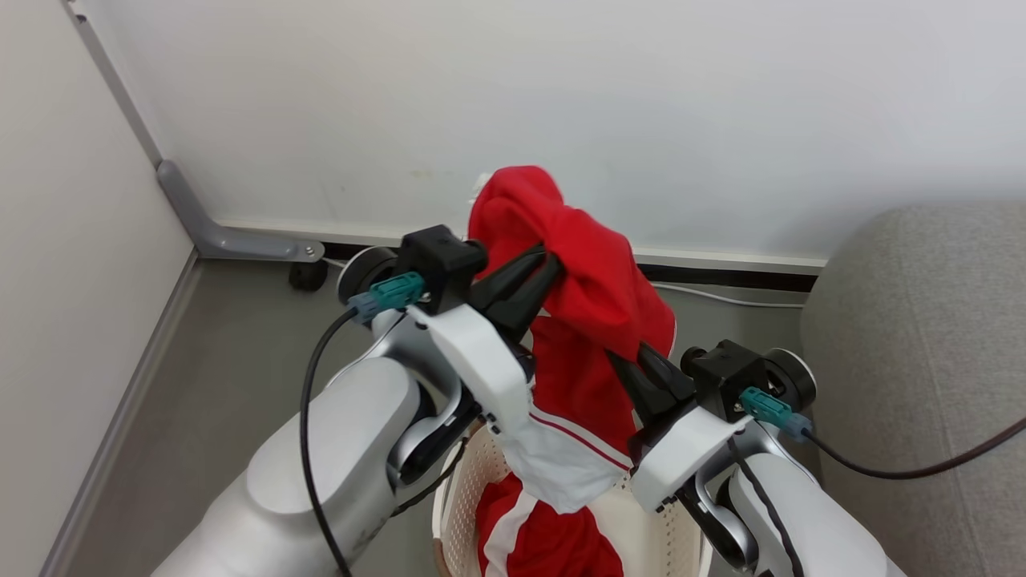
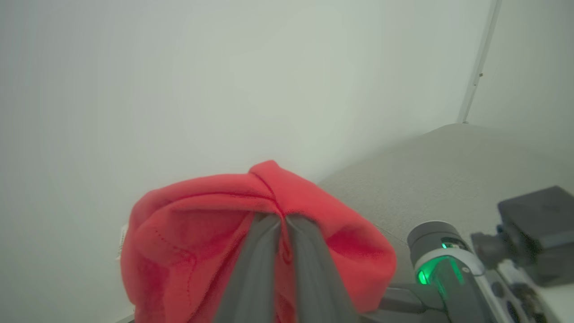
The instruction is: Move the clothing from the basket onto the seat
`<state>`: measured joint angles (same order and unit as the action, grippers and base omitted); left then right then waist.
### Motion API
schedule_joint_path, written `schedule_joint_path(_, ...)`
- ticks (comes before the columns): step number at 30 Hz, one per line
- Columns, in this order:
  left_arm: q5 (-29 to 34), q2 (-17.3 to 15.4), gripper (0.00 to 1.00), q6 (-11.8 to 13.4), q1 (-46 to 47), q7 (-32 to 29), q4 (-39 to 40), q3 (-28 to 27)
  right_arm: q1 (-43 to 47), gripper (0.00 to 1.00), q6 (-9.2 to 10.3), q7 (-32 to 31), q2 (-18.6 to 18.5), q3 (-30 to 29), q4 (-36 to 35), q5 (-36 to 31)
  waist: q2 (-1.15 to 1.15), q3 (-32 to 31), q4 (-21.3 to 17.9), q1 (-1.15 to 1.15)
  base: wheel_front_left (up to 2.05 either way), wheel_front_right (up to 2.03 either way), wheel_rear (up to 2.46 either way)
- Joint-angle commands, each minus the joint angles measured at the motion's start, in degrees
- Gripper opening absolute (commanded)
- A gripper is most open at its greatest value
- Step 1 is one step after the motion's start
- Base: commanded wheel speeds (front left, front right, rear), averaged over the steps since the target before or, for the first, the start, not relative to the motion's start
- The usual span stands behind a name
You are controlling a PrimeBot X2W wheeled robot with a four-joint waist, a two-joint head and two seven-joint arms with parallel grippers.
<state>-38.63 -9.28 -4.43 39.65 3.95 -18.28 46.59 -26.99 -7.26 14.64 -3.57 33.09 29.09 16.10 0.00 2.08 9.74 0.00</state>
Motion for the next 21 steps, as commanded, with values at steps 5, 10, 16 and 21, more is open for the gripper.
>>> schedule_joint_path(5,-1.0,-3.1,0.44,1.3,-0.7,1.7,0.4,-3.7,1.5,0.00,-0.23,0.4,0.7,-0.6,-4.0,0.1,0.00,-1.1,-2.1,0.00,0.00,0.00,0.00)
schedule_joint_path(10,-2.4,-5.4,1.00,2.9,-4.0,4.4,-0.6,-6.3,3.6,0.00,-0.23,0.4,0.7,-1.4,-7.2,1.3,0.00,-2.3,-4.8,0.00,0.00,0.00,0.00)
schedule_joint_path(16,-3.1,-8.0,1.00,5.8,-8.3,7.0,-1.9,-8.9,5.7,0.00,-0.23,0.4,0.7,-3.1,-9.9,2.3,0.00,-3.2,-7.1,0.00,0.00,0.00,0.00)
schedule_joint_path(21,-3.9,-9.8,1.00,8.3,-12.4,8.9,-2.0,-11.4,7.2,0.00,-0.23,0.4,0.7,-5.3,-12.2,2.8,0.00,-3.7,-8.5,0.00,0.00,0.00,0.00)
